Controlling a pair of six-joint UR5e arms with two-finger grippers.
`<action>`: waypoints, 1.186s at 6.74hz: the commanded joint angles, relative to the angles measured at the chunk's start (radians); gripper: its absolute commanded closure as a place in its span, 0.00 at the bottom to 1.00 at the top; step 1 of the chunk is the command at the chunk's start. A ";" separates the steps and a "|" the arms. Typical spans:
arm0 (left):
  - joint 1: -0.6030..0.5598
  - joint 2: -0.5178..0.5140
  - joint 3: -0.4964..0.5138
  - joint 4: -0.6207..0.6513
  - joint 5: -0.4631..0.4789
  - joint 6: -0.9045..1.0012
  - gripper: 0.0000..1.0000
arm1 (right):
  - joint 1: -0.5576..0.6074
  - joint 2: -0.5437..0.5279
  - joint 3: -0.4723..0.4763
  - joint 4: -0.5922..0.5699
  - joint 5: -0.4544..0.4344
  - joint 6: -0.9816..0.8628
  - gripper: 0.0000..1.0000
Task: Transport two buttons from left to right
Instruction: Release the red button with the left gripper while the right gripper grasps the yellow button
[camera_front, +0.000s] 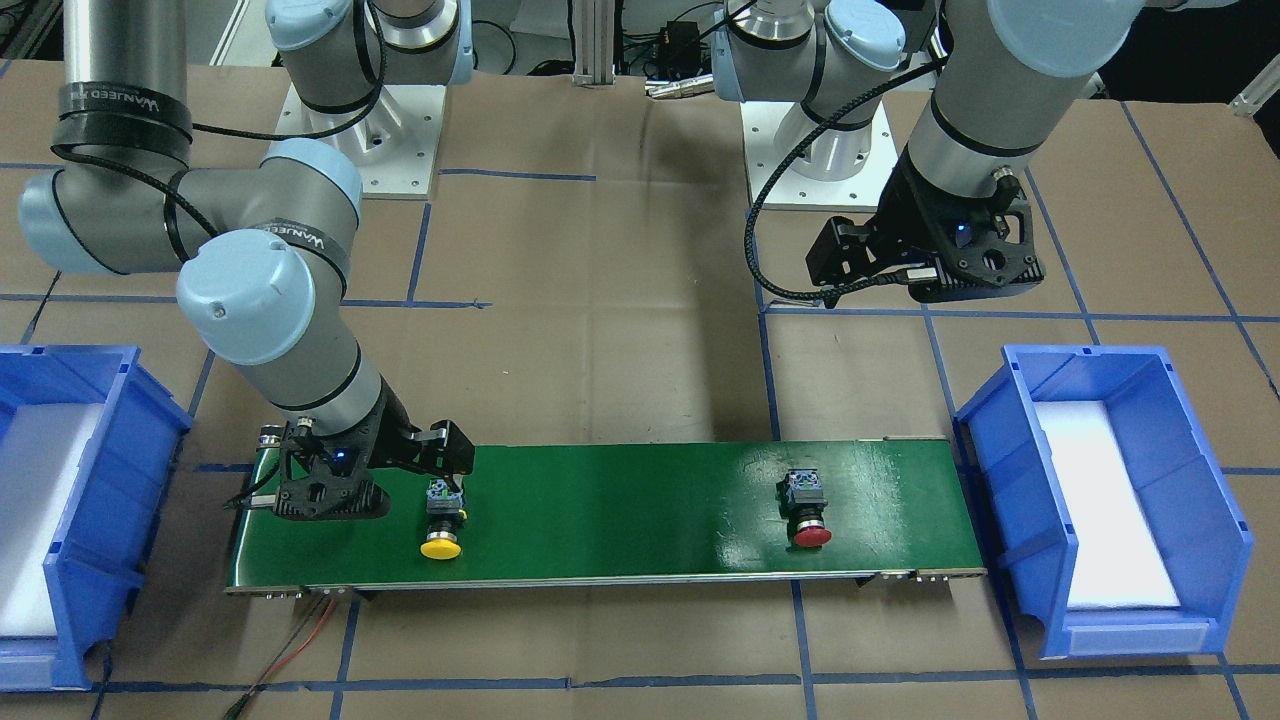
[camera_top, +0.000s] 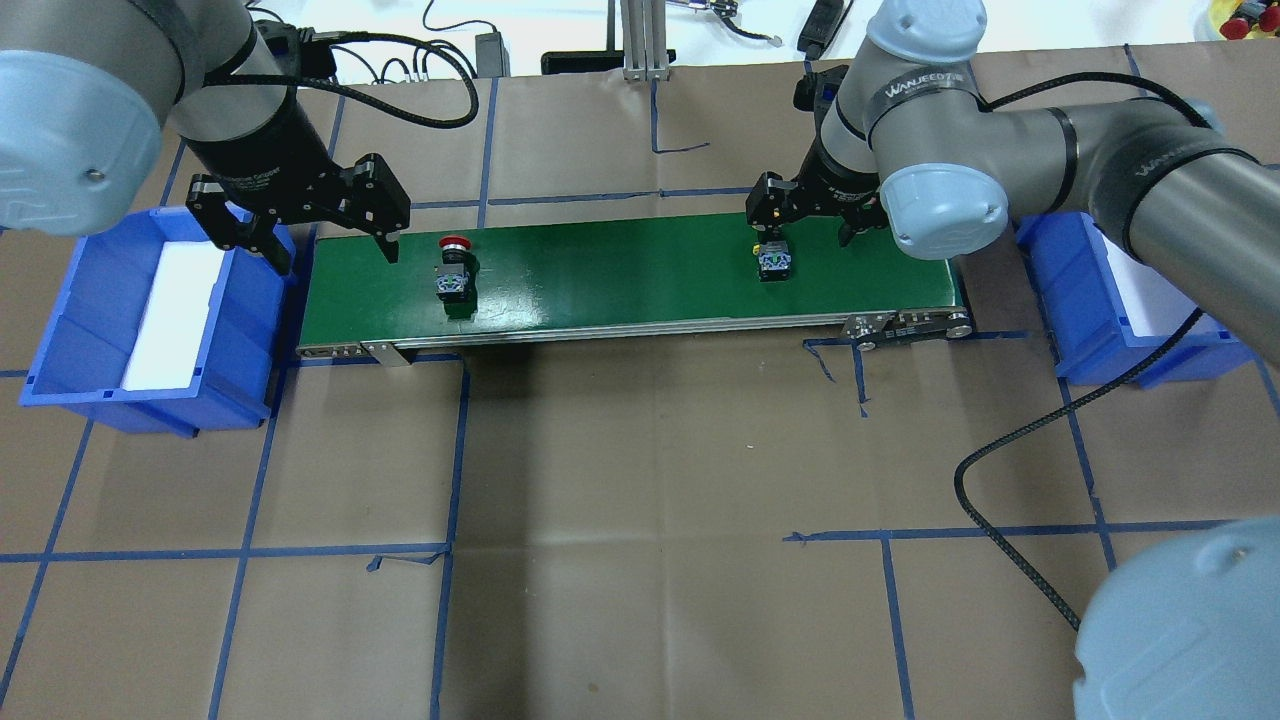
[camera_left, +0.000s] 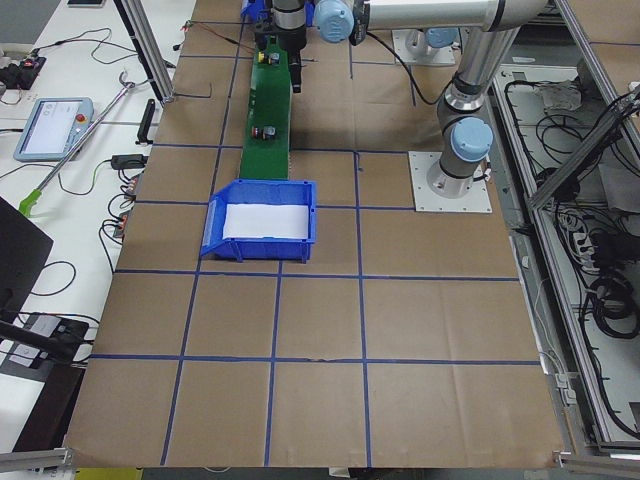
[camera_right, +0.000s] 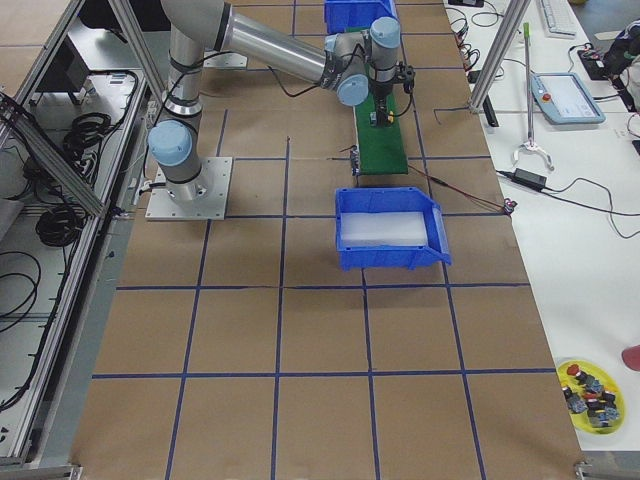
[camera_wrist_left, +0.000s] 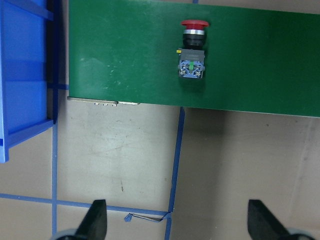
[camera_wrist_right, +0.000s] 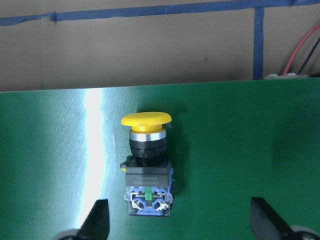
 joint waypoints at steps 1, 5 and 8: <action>0.001 0.004 0.009 0.002 -0.001 -0.001 0.00 | -0.001 0.044 -0.003 -0.007 -0.009 -0.002 0.00; 0.001 -0.002 0.011 0.002 -0.001 -0.012 0.00 | -0.001 0.090 -0.038 0.019 -0.099 -0.022 0.93; 0.001 -0.009 0.018 0.008 -0.003 -0.012 0.00 | -0.012 0.067 -0.108 0.071 -0.181 -0.114 0.98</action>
